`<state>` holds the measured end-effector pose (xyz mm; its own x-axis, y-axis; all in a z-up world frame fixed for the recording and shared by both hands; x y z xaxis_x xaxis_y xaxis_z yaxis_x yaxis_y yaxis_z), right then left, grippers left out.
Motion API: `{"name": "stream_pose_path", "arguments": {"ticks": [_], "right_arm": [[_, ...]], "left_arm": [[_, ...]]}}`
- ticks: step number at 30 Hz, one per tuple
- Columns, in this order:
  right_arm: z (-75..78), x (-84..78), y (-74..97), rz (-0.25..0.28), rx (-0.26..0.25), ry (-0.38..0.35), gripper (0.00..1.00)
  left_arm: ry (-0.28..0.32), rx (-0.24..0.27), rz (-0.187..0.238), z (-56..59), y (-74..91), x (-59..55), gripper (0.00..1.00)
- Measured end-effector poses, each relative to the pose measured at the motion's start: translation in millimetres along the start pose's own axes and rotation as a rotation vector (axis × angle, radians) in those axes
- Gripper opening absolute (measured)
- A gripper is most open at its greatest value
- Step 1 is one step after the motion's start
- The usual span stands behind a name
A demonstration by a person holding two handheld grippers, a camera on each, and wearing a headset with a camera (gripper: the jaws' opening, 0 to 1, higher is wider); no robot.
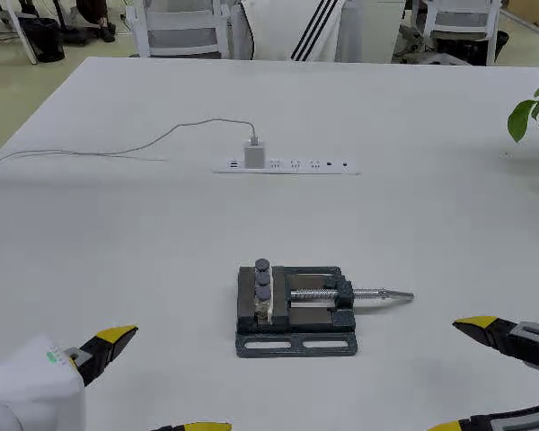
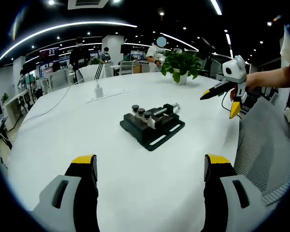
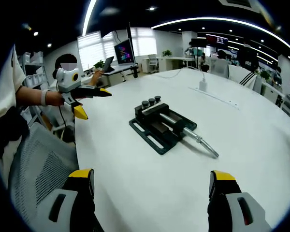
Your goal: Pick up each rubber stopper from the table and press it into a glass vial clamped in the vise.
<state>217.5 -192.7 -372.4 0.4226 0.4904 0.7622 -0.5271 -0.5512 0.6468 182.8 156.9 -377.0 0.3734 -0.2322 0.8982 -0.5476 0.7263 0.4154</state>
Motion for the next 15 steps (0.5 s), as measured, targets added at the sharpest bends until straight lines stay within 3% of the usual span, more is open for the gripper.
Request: {"name": "stream_pose_path", "arguments": {"ticks": [6, 9, 13, 15], "right_arm": [[-1.6, 1.8, -1.2, 0.018, 0.004, -0.017, 0.97], [-3.0, 5.5, 1.7, 0.033, -0.004, -0.030, 0.97], [-5.3, 10.7, 2.4, 0.071, -0.012, -0.073, 0.97], [-7.2, 9.8, 3.4, 0.057, -0.012, -0.069, 0.97]], "left_arm": [[-0.004, -0.012, -0.016, 0.9, -4.3, 4.1, 0.91], [0.016, -0.019, 0.004, 3.1, -6.2, 9.2, 0.91], [-0.006, -0.043, -0.002, 9.3, -9.8, 14.7, 0.92], [-0.016, -0.045, -0.001, 10.6, -10.7, 16.9, 0.92]]}}
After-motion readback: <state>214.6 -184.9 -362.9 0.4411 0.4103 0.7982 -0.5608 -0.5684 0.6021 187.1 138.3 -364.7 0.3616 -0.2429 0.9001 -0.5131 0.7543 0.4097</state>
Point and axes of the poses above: the centre of the closed fingertips' face, and the gripper's own axes: y roughly backward along the fingers, z roughly to its right, x roughly out of its top, the point moved 9 cm from there along y, roughly backward along the fingers, and after that the axes turned 12 degrees about -x, right-handed, at the moved point
